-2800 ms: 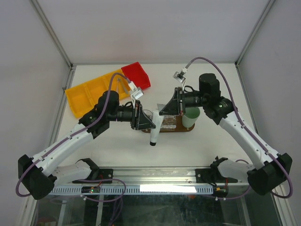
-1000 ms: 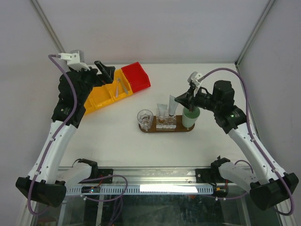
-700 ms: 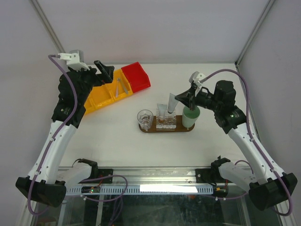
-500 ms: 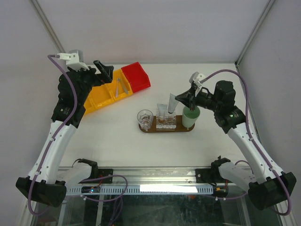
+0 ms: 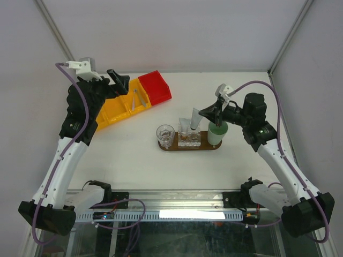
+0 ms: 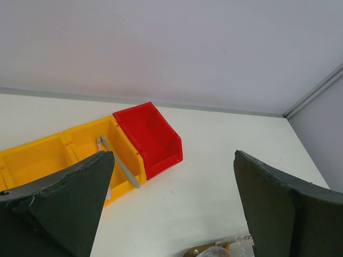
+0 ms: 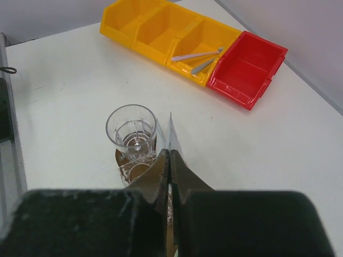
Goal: Prepare toiletry sets of a toothbrush and toothpaste on the tray
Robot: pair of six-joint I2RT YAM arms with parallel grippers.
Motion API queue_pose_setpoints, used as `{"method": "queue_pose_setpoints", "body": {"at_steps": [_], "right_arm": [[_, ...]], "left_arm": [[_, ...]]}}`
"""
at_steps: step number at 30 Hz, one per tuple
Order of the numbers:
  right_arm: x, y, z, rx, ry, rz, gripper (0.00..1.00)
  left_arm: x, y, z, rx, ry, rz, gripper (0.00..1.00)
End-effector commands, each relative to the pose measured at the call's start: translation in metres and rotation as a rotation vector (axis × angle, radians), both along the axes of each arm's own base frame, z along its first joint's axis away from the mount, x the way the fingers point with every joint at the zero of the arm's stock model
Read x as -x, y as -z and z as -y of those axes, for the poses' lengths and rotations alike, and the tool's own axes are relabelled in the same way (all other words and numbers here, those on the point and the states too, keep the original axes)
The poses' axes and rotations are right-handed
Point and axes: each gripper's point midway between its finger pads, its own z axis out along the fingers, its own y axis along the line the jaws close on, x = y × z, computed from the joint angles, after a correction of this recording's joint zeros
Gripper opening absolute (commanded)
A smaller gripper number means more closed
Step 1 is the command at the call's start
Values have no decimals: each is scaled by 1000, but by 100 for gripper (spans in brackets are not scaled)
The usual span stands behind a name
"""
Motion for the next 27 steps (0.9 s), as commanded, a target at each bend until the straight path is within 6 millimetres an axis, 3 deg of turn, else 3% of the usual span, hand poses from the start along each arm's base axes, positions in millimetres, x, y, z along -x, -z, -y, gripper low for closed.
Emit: {"method": "queue_pose_setpoints", "body": {"at_steps": [1, 27], "right_arm": [[-5, -19, -2, -26, -32, 105, 0], [-14, 6, -4, 1, -120, 76, 0]], "left_arm": [[4, -20, -6, 4, -12, 70, 99], [6, -22, -7, 9, -9, 79, 99]]}}
